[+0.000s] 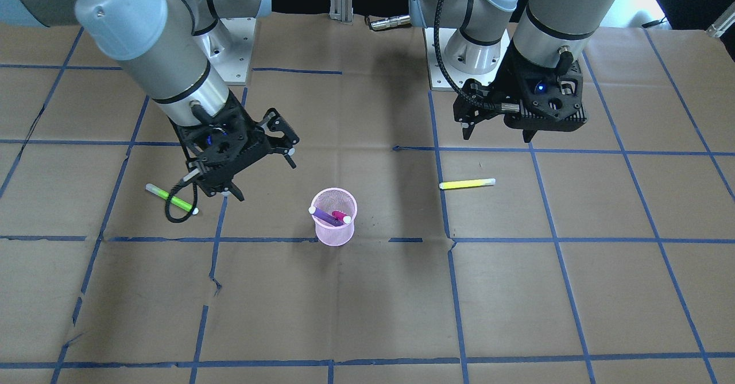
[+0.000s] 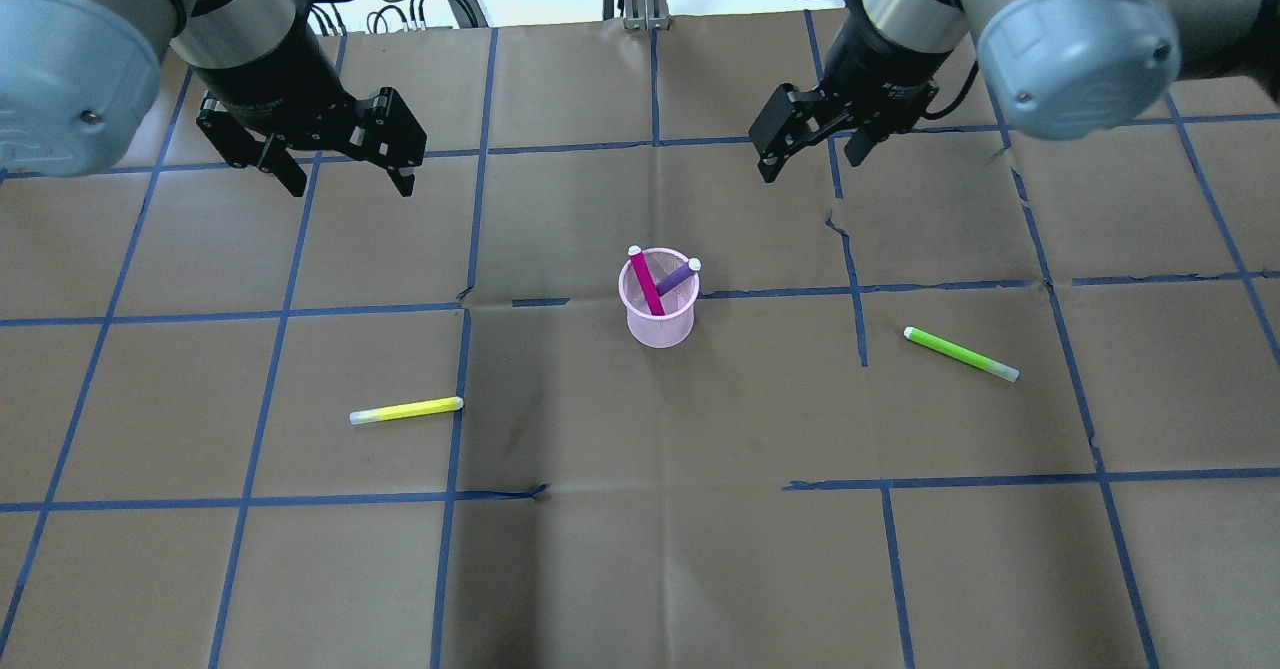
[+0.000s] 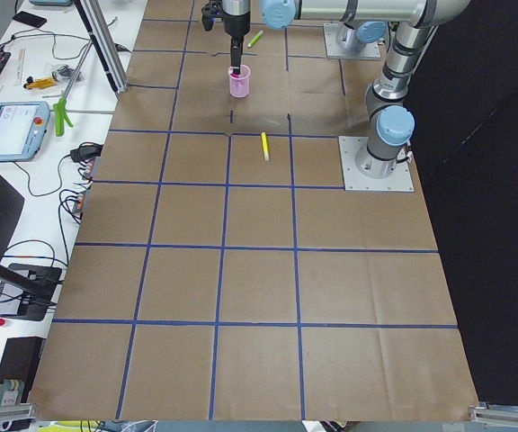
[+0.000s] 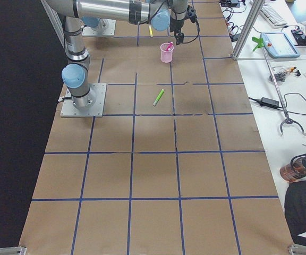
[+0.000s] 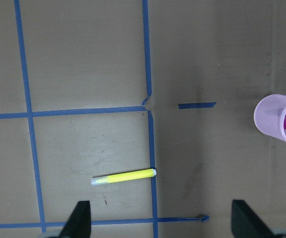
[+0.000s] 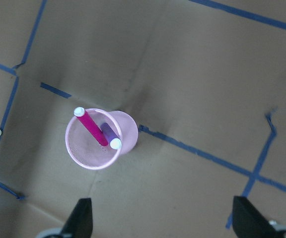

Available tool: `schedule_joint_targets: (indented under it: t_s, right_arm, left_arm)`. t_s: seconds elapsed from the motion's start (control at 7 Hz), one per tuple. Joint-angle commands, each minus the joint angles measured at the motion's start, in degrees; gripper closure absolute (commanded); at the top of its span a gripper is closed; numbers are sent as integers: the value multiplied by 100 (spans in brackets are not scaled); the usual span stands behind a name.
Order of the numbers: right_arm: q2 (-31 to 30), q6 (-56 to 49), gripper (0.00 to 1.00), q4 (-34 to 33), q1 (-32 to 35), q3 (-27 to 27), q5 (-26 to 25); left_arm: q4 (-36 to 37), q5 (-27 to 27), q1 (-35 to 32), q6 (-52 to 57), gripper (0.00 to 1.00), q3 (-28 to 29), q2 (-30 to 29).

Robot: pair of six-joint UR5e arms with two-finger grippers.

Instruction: Insert purple and pink pens into pink cup

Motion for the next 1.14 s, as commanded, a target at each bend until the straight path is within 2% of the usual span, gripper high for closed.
schedule_joint_targets:
  t_s: [0.0, 0.14, 0.43, 1.0]
  right_arm:
    - [-72, 1430, 0, 1599, -266, -690, -683]
    - [-81, 2000, 0, 1961, -301, -954, -1018]
    - [-334, 2436, 0, 2280, -311, -1133, -952]
    - [-441, 2569, 0, 1728, -310, -1115, -1048]
  left_arm:
    - [0, 1, 0, 0, 2, -3, 0]
    - [0, -8, 0, 0, 2, -3, 0]
    - [0, -8, 0, 0, 2, -3, 0]
    - [0, -8, 9, 0, 2, -3, 0]
